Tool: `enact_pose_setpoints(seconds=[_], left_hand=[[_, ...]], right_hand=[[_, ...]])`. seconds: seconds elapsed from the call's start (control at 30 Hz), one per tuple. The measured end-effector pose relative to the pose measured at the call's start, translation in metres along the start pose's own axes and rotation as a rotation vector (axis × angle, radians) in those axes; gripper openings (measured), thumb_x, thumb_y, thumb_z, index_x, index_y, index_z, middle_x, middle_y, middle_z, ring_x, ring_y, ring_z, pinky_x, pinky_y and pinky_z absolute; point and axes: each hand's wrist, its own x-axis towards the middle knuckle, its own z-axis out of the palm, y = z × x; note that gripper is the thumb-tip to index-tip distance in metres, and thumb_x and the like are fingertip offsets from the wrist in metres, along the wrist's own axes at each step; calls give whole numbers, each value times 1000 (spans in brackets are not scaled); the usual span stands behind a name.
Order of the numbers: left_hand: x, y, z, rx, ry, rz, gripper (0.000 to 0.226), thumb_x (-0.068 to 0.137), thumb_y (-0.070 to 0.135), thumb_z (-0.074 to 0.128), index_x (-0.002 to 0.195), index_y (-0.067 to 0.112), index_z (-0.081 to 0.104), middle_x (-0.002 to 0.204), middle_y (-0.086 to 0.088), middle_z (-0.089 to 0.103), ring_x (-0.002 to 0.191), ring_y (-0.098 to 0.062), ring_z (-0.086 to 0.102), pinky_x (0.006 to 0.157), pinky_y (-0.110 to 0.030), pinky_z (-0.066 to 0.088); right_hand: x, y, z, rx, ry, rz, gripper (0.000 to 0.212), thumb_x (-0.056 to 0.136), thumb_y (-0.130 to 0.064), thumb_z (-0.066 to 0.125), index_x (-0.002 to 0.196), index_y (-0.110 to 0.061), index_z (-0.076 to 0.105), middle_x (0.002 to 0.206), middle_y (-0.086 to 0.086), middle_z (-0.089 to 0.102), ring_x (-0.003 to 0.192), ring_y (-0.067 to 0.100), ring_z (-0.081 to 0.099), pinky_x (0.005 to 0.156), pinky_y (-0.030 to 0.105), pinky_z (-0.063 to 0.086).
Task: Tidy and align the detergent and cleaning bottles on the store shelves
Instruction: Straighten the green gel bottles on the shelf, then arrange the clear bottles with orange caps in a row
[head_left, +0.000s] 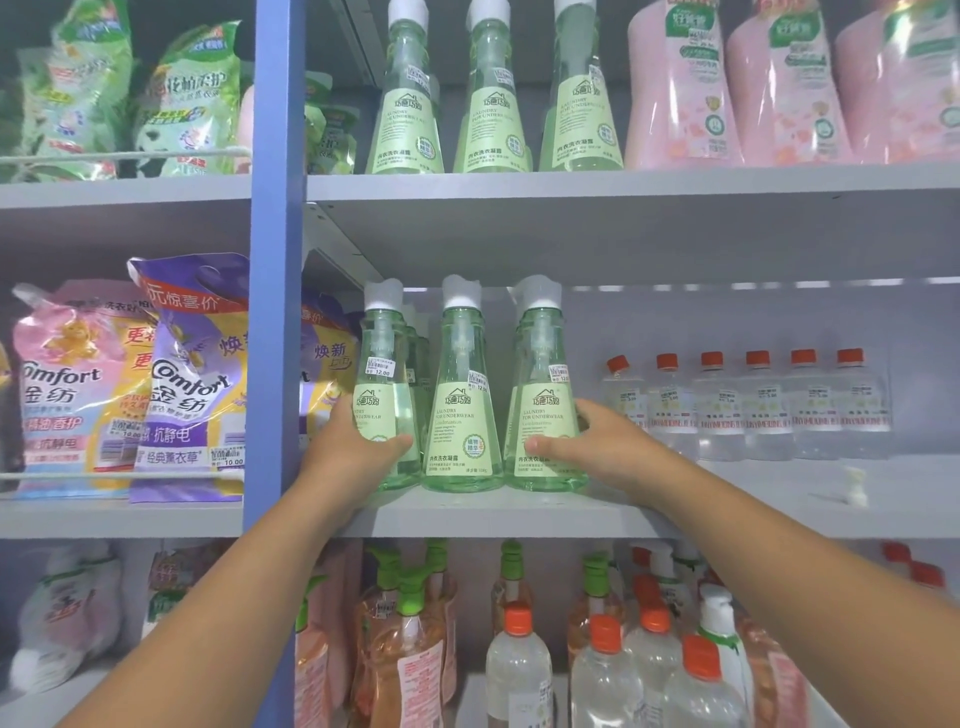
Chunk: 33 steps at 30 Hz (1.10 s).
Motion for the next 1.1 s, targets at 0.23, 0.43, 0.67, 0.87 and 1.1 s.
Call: enact_pose_setpoints(seconds=[0.23, 0.43, 0.67, 0.87, 1.1], left_hand=[[-18, 9, 26, 396, 34, 281, 118, 59, 93, 64, 157, 42, 23, 168, 10, -22, 157, -24, -13, 124, -57, 10], [-25, 17, 27, 452, -14, 227, 96, 63, 86, 71, 145, 40, 45, 168, 5, -26, 157, -28, -13, 125, -57, 8], [-127, -29, 46, -116, 204, 629, 29, 92, 40, 65, 121, 37, 60, 149, 16, 41, 145, -5, 36, 112, -10, 29], [-207, -127, 112, -192, -4, 355, 37, 94, 16, 68, 121, 38, 57, 126, 12, 60, 120, 4, 53, 95, -3, 37], [-182, -167, 162, -79, -389, -18, 83, 79, 30, 87, 142, 39, 34, 128, 51, 47, 117, 16, 55, 89, -7, 47]], right_hand=[[-12, -5, 0, 17, -18, 39, 62, 81, -39, 86, 134, -35, 55, 108, -22, 71, 94, -1, 70, 70, 20, 50], [-21, -12, 0, -22, -26, 49, 64, 82, -41, 85, 138, -29, 55, 122, -12, 72, 103, 7, 71, 82, 28, 55], [-98, -5, 9, -109, 457, -213, 53, 94, -40, 71, 143, -30, 53, 138, -13, 60, 124, 5, 59, 103, 26, 49], [-232, 126, 61, 53, 740, 18, 29, 94, -34, 69, 118, -44, 58, 124, -22, 55, 119, 5, 59, 100, 30, 50], [-226, 189, 79, -40, 463, 368, 82, 82, -39, 85, 151, -31, 40, 143, -6, 54, 131, 16, 54, 111, 44, 47]])
